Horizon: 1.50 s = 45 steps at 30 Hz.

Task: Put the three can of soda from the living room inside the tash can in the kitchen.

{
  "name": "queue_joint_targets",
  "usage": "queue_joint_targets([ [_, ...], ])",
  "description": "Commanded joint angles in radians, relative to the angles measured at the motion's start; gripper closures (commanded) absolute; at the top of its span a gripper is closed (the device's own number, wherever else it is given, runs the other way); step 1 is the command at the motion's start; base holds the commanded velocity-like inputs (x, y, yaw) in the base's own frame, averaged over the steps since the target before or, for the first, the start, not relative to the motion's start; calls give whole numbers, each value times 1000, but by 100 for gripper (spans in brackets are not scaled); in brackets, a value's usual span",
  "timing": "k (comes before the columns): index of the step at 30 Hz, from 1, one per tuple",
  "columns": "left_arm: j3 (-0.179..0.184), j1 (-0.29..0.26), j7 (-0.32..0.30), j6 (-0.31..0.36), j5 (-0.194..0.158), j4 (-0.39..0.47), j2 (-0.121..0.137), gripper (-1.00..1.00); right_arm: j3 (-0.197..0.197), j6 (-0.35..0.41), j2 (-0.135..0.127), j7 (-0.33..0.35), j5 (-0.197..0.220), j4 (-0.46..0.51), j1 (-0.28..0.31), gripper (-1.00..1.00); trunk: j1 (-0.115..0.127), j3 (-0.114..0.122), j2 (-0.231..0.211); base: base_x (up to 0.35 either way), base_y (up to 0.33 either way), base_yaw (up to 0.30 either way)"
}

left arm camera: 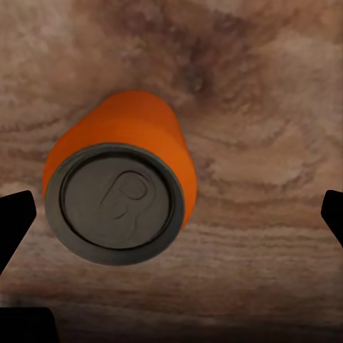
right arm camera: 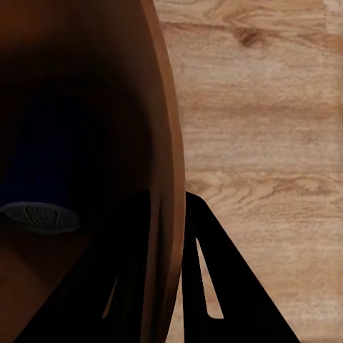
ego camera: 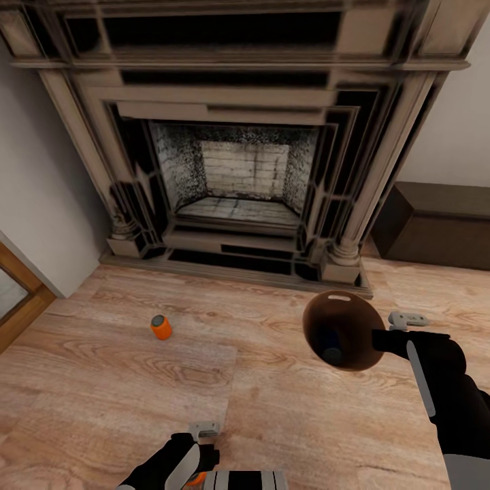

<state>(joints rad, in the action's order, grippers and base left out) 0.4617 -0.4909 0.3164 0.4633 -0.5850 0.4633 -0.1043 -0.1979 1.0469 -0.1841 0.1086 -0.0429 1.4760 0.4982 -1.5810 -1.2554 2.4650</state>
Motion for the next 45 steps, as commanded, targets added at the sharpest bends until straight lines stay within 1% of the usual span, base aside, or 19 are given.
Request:
queue_joint_targets([
  [1,0,0,0,0,0,0,0,-100,0,0,0,5,12,0,0,100,0,0,0,0,0,0],
  [16,-2,1,-1,-1,-5,0,3,-100,0,0,0,5,12,1,-4,100,0,0,0,0,0,0],
  [29,-4,2,-3,0,-7,0,39,-100,0,0,0,5,12,1,-4,100,0,0,0,0,0,0],
  [39,-4,2,-13,0,-7,0,44,-100,0,0,0,5,12,1,-5,100,0,0,0,0,0,0],
  [43,-3,2,-15,0,-7,0,44,-100,0,0,0,5,12,1,-6,100,-15,-12,28,0,0,0],
  [45,-2,2,-15,-1,-6,0,44,-100,0,0,0,5,12,1,-6,100,-15,-12,28,0,0,0],
])
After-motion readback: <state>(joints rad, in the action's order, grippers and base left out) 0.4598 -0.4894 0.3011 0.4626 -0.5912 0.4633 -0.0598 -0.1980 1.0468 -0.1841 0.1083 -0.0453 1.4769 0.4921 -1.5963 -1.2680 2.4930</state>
